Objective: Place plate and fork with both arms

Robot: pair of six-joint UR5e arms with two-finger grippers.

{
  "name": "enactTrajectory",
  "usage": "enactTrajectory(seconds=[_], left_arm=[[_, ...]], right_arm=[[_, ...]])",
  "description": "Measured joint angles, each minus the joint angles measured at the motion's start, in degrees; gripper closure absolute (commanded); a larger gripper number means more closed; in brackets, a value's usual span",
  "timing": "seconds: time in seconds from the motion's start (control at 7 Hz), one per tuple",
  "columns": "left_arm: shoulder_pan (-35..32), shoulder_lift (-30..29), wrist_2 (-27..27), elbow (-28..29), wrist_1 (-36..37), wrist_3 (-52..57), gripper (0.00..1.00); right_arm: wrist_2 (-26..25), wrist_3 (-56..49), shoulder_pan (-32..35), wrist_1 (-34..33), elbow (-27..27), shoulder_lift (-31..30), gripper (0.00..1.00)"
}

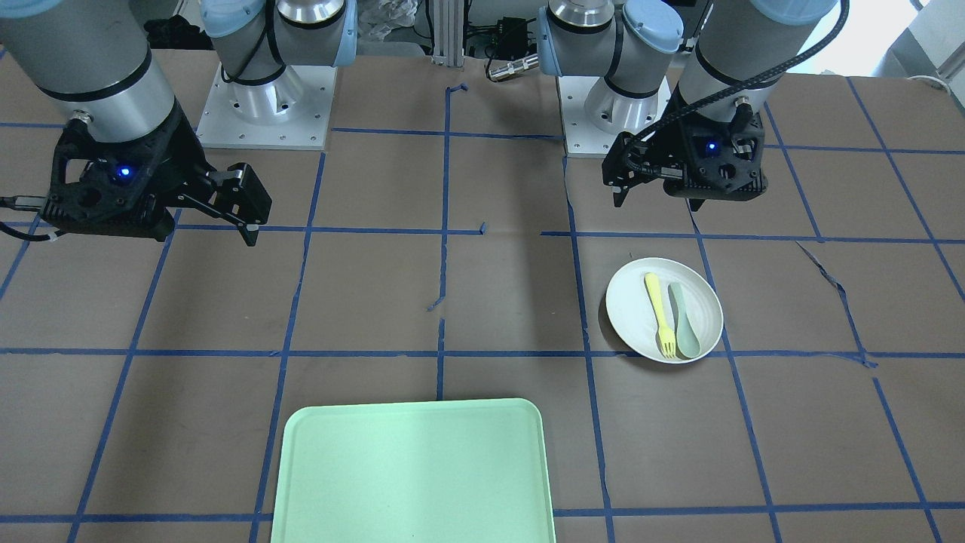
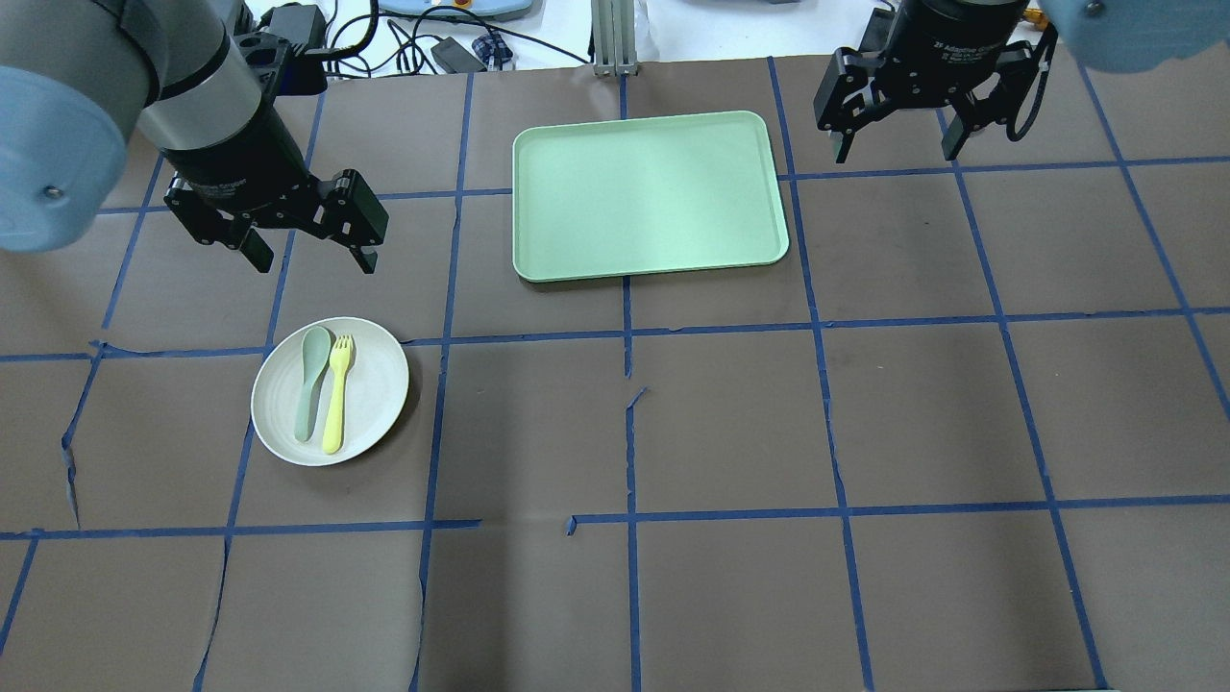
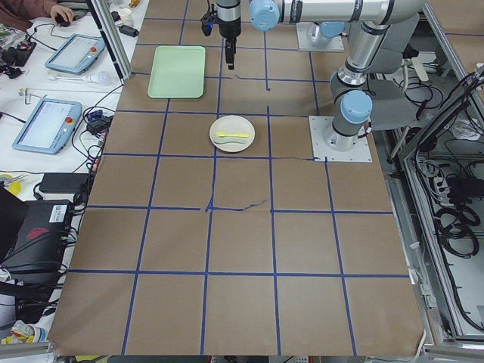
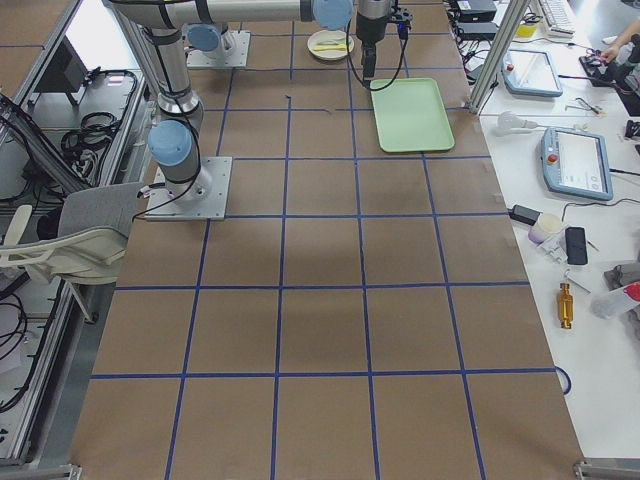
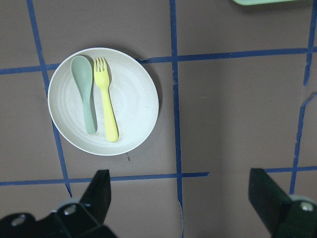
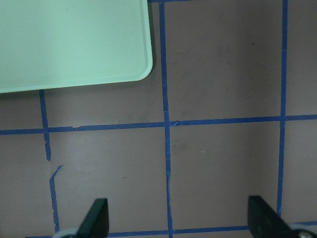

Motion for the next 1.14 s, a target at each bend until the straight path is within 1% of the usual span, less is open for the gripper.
enactTrajectory(seconds=[0.29, 0.71, 1.14], left_arm=[[0.1, 0.0, -0.1, -0.1, 0.0, 0.0, 0.00], [0.4, 0.1, 0.0, -1.9, 1.1, -0.3, 0.00], [0.1, 0.8, -0.2, -2.2, 1.0, -1.1, 0.00]], right_arm=[[0.0, 0.0, 0.1, 0.0, -0.1, 0.0, 0.00], [-0.1, 0.0, 0.1, 0.1, -0.1, 0.0, 0.00], [0.0, -0.1, 0.2, -2.3, 0.0, 0.6, 0.00]])
